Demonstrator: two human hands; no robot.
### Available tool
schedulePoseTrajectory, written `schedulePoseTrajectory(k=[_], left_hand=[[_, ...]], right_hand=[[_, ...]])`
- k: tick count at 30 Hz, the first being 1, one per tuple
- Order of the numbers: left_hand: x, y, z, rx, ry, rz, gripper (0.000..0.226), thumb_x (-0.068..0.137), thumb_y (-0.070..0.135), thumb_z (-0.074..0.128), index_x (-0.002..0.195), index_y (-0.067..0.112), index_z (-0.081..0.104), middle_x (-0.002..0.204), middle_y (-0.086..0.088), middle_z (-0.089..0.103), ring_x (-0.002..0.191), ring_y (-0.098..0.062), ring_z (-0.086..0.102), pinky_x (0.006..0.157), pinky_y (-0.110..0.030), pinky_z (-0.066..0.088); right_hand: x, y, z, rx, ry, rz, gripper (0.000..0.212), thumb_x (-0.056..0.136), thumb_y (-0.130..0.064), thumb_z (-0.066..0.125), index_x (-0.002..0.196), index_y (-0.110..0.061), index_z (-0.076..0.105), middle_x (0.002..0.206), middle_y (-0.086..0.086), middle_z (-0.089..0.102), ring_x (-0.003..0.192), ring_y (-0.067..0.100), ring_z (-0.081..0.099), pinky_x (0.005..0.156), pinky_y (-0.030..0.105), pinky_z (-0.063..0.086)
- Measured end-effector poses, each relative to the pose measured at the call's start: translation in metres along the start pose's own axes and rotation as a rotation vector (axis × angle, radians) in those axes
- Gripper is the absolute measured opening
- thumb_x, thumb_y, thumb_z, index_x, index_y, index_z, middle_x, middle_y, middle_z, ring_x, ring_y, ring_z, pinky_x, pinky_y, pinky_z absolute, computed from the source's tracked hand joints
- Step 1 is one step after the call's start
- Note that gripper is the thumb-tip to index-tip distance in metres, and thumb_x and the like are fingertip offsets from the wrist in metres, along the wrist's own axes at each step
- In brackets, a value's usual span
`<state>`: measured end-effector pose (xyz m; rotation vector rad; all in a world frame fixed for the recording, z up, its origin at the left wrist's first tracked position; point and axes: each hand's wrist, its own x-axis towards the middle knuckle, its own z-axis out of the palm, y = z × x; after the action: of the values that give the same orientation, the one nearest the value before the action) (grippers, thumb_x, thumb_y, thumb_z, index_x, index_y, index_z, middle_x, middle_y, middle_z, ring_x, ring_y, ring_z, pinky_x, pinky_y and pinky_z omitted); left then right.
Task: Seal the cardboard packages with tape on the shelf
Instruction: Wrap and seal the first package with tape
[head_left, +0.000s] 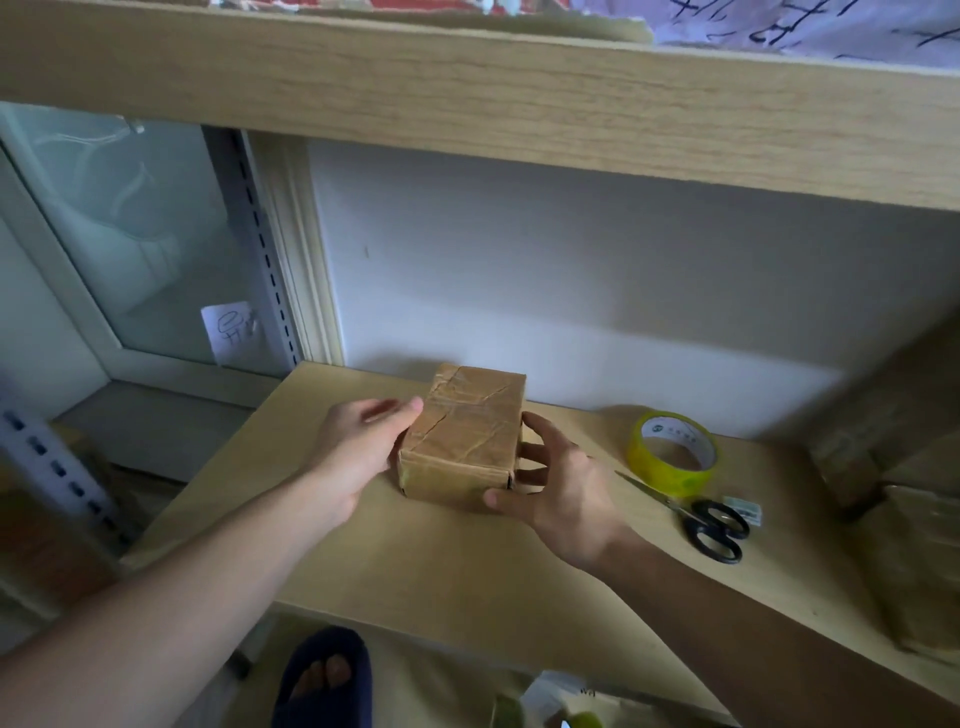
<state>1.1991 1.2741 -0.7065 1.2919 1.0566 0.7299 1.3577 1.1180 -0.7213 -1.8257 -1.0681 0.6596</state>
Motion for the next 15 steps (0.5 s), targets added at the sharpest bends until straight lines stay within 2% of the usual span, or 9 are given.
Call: schedulePoseTrajectory(k=[2,5,7,9,11,12,14,15], left_hand=[[0.000,-0.001,-0.013,0.077,-0.010,0.037,0.029,0.091,0.023,0.077,0.119,0.020,0.072,0.110,0.004,0.074,0.106,-0.018,0.069,0.101,-0.043,0.054],[0.000,-0.007,-0.035,0.230,-0.055,0.044,0.053,0.088,0.030,0.079,0.136,0.040,0.059,0.117,0.019,0.059,0.115,-0.015,0.059,0.106,-0.043,0.050],[0.002,-0.011,-0.046,0.232,-0.058,0.037,0.065,0.086,0.032,0.081,0.143,0.042,0.051,0.124,0.015,0.059,0.119,-0.016,0.058,0.108,-0.044,0.048],[0.006,-0.013,-0.062,0.186,0.020,0.055,0.069,0.086,0.033,0.082,0.146,0.036,0.049,0.128,0.010,0.062,0.119,-0.017,0.060,0.109,-0.045,0.048],[0.011,-0.014,-0.071,0.164,0.122,0.074,0.066,0.085,0.037,0.082,0.143,0.030,0.053,0.123,0.008,0.067,0.115,-0.018,0.064,0.106,-0.046,0.050],[0.013,-0.014,-0.076,0.191,0.175,0.090,0.057,0.085,0.038,0.081,0.137,0.028,0.058,0.117,0.009,0.070,0.111,-0.017,0.066,0.102,-0.044,0.053],[0.018,-0.014,-0.082,0.249,0.276,0.130,0.031,0.089,0.039,0.077,0.114,0.026,0.067,0.100,0.012,0.072,0.096,-0.014,0.068,0.084,-0.030,0.054],[0.021,-0.014,-0.084,0.243,0.315,0.154,0.022,0.090,0.038,0.075,0.107,0.025,0.068,0.093,0.013,0.071,0.088,-0.009,0.066,0.072,-0.022,0.049]], right_hand=[[0.009,-0.007,0.013,0.010,0.010,0.000,0.099,0.073,-0.016,0.092,0.154,-0.032,0.038,0.129,-0.006,0.067,0.103,0.008,0.071,0.088,0.030,0.062],[0.022,-0.018,0.041,0.012,0.053,-0.009,0.096,0.073,-0.016,0.092,0.152,-0.034,0.040,0.126,-0.006,0.068,0.098,0.008,0.073,0.091,0.036,0.061],[0.030,-0.026,0.058,0.023,0.078,-0.024,0.092,0.074,-0.017,0.091,0.150,-0.034,0.042,0.127,-0.004,0.069,0.097,0.010,0.074,0.093,0.037,0.060],[0.040,-0.034,0.080,0.033,0.078,-0.037,0.090,0.075,-0.020,0.090,0.150,-0.034,0.043,0.130,-0.004,0.068,0.100,0.012,0.073,0.094,0.037,0.060],[0.050,-0.042,0.096,0.055,0.074,-0.053,0.088,0.078,-0.020,0.089,0.152,-0.032,0.043,0.132,-0.006,0.067,0.102,0.011,0.073,0.093,0.029,0.059],[0.055,-0.047,0.103,0.065,0.064,-0.063,0.087,0.079,-0.020,0.088,0.152,-0.031,0.043,0.133,-0.008,0.066,0.102,0.010,0.072,0.090,0.023,0.058],[0.065,-0.055,0.116,0.074,0.036,-0.074,0.082,0.084,-0.018,0.084,0.153,-0.030,0.042,0.134,-0.010,0.064,0.104,0.008,0.072,0.084,0.014,0.055],[0.070,-0.058,0.121,0.086,0.016,-0.080,0.080,0.086,-0.016,0.082,0.153,-0.030,0.041,0.135,-0.010,0.063,0.105,0.008,0.071,0.083,0.012,0.053]])
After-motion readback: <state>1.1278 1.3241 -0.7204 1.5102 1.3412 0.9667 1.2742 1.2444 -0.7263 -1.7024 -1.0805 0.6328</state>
